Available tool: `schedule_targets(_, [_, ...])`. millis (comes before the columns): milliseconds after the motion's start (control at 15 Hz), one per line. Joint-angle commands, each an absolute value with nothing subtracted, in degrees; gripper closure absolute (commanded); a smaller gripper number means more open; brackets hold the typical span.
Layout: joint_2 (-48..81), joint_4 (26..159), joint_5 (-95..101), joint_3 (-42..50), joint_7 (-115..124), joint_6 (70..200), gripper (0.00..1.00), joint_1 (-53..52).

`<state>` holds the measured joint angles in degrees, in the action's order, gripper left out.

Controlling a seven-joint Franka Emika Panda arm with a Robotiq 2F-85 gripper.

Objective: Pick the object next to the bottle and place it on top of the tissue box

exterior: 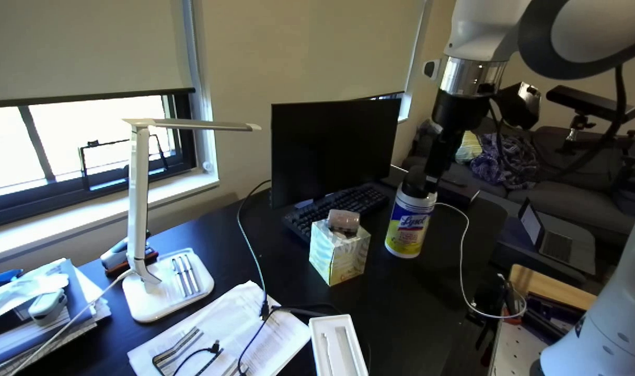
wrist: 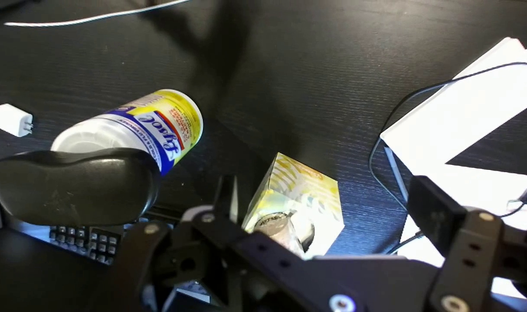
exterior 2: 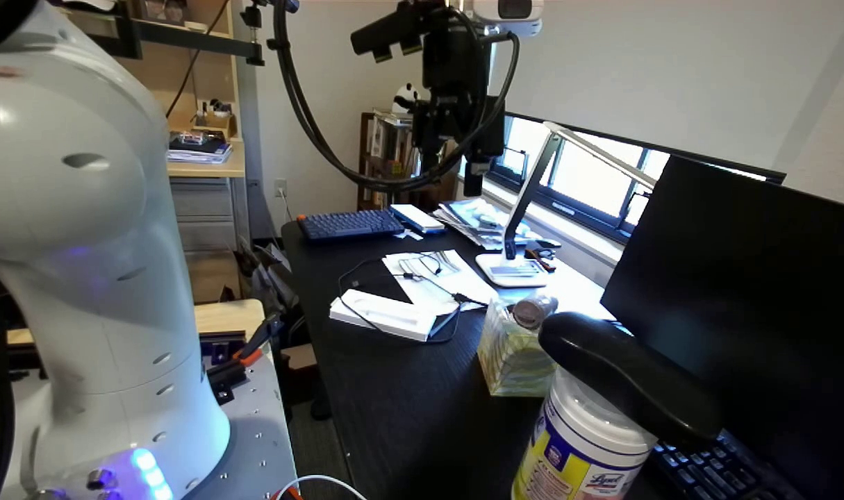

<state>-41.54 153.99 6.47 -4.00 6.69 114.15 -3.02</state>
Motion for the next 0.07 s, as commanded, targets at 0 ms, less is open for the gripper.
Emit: schedule_targets(0, [-41.6, 153.9, 6.1, -4.4, 6.6, 114.0, 0.00, -2.5])
